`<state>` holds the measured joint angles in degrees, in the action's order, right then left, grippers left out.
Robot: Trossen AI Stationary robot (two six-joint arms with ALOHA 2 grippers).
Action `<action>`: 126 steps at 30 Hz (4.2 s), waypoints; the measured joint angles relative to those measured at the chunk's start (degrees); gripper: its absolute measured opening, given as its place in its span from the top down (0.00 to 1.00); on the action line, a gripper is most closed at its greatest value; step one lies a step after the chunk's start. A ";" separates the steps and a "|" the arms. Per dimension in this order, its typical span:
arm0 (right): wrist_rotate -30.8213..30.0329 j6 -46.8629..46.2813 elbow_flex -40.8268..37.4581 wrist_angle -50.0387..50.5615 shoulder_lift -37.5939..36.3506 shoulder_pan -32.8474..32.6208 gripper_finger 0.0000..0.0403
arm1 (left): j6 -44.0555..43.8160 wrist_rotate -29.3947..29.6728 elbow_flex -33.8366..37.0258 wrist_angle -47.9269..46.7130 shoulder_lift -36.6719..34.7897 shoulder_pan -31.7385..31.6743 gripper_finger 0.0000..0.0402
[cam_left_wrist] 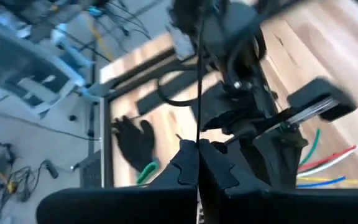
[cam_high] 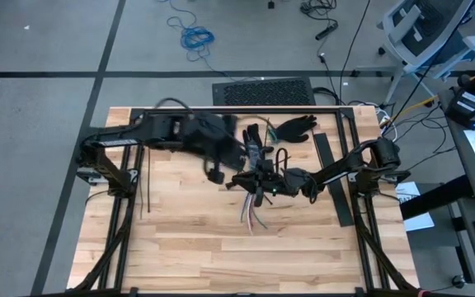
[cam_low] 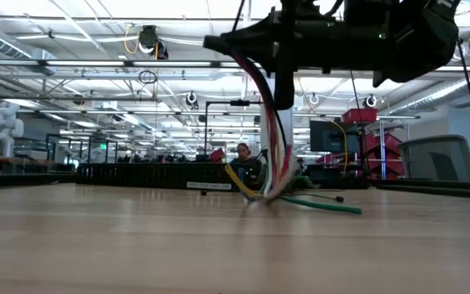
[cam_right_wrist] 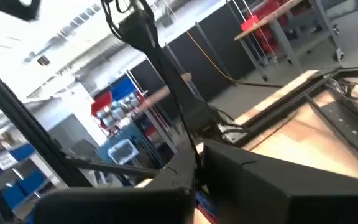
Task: Ziptie cables
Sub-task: Wrap the cable wires with the black zip tie
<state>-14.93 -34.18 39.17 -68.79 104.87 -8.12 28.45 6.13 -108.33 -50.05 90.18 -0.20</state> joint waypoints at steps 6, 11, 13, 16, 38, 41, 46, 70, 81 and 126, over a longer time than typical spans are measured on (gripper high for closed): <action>1.29 -1.70 -1.21 10.53 1.75 -0.08 0.74 | -9.06 3.30 -0.63 25.89 -15.87 -0.69 0.93; -1.17 -3.88 -0.19 9.31 0.36 0.01 0.54 | -12.82 2.77 -0.91 20.46 -19.02 -1.30 0.79; -0.76 -3.19 -0.50 11.23 0.56 0.06 0.47 | -15.09 3.07 -0.16 16.26 -17.62 -1.22 0.75; -1.75 -2.66 0.72 8.34 -0.54 0.70 0.39 | -18.32 3.85 0.72 11.34 -14.69 -1.27 0.72; -1.19 19.34 1.71 23.85 -29.57 13.64 0.26 | -29.09 -6.37 28.09 23.08 -11.24 2.23 0.72; -1.16 21.24 1.73 30.69 -35.68 13.80 0.26 | -32.20 -5.62 36.42 25.26 -10.79 2.20 0.72; -1.21 22.87 1.76 43.16 -45.11 13.67 0.26 | -35.64 -3.21 47.26 16.42 -8.42 2.03 0.72; -1.19 20.31 1.72 59.14 -50.28 11.76 0.26 | -40.19 -10.82 59.08 5.73 -4.55 -15.04 0.72; -1.21 20.05 1.72 59.51 -50.28 11.76 0.26 | -40.04 -15.54 59.01 9.32 3.01 -16.22 0.72; -1.49 20.31 1.72 59.41 -50.33 12.27 0.26 | -46.98 -31.30 51.10 2.21 -1.34 4.61 0.72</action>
<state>-16.43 -13.87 40.88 -9.38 54.54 4.15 -18.52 -25.17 -57.23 -47.84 88.84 4.41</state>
